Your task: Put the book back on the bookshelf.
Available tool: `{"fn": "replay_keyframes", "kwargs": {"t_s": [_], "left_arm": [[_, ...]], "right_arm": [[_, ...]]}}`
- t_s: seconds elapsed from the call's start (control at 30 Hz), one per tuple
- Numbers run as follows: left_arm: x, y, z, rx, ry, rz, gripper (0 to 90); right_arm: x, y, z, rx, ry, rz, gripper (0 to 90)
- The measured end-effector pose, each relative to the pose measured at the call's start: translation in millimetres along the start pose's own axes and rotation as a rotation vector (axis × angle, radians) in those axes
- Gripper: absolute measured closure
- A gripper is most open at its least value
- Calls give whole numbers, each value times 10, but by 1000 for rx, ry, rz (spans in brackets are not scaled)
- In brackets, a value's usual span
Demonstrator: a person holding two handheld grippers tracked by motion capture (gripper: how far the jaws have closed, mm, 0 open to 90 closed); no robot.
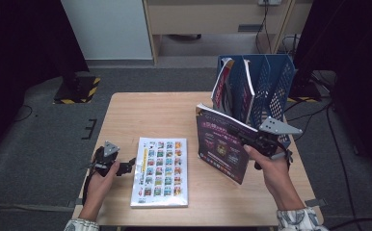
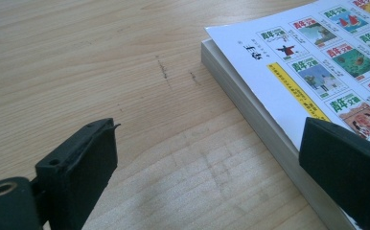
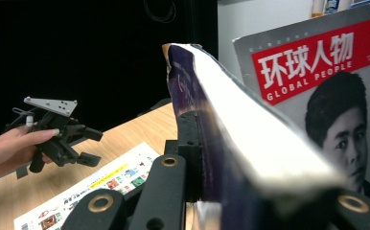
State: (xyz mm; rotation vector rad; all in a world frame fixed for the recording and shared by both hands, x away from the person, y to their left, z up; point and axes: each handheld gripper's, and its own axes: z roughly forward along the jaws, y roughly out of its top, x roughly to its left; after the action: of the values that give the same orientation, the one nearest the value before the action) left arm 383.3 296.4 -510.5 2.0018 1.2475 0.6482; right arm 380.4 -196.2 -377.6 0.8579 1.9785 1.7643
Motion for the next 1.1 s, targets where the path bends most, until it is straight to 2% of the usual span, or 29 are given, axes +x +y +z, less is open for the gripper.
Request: {"fn": "replay_keyframes", "kwargs": {"t_s": [0.5, 0.97, 1.1], "left_arm": [[0, -6, -1, 1, 1, -3, 62], [2, -12, 3, 5, 1, -5, 62], [4, -11, -1, 3, 3, -5, 62]], "right_arm": [[-41, 92, -233, -11, -18, 9, 837], [-33, 488, -376, -49, -8, 0, 837], [-83, 618, -412, -47, -19, 6, 837]]}}
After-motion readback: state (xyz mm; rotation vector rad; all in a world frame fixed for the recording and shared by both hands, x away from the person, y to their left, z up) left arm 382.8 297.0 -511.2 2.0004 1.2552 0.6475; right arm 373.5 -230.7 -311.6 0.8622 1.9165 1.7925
